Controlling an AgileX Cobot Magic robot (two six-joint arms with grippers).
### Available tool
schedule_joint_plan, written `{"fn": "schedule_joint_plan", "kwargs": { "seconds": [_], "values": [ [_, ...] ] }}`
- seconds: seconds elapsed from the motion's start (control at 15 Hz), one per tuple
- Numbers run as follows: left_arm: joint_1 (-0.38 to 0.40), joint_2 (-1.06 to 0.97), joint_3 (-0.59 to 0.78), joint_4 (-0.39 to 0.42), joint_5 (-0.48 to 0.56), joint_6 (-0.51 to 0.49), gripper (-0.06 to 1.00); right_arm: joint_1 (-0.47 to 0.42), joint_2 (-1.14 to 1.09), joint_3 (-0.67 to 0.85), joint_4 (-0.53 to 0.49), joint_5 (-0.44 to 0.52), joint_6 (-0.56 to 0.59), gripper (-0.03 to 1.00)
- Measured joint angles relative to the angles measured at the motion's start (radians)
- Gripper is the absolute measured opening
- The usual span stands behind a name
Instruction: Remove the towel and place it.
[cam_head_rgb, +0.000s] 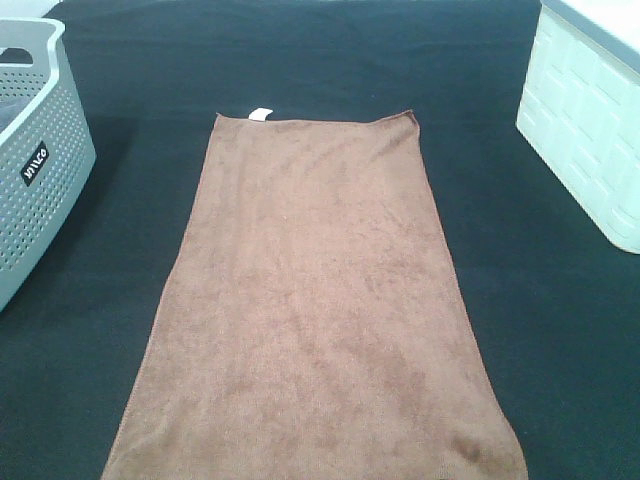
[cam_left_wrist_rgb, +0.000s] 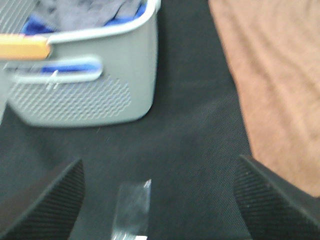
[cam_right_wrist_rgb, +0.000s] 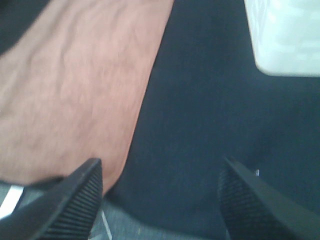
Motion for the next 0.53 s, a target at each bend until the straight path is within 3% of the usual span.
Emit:
{"fn": "schedule_joint_plan", "kwargs": {
  "seconds": [0.13, 0.53],
  "values": [
    [0.0, 0.0, 0.012, -0.017, -0.025, 0.004, 0.77, 0.0, 0.0, 0.033, -0.003, -0.07, 0.0, 0.61],
    [0.0, 0.0, 0.014, -0.017, -0.035, 0.004, 0.77, 0.0, 0.0, 0.035, -0.003, -0.08, 0.0, 0.61]
  ]
}}
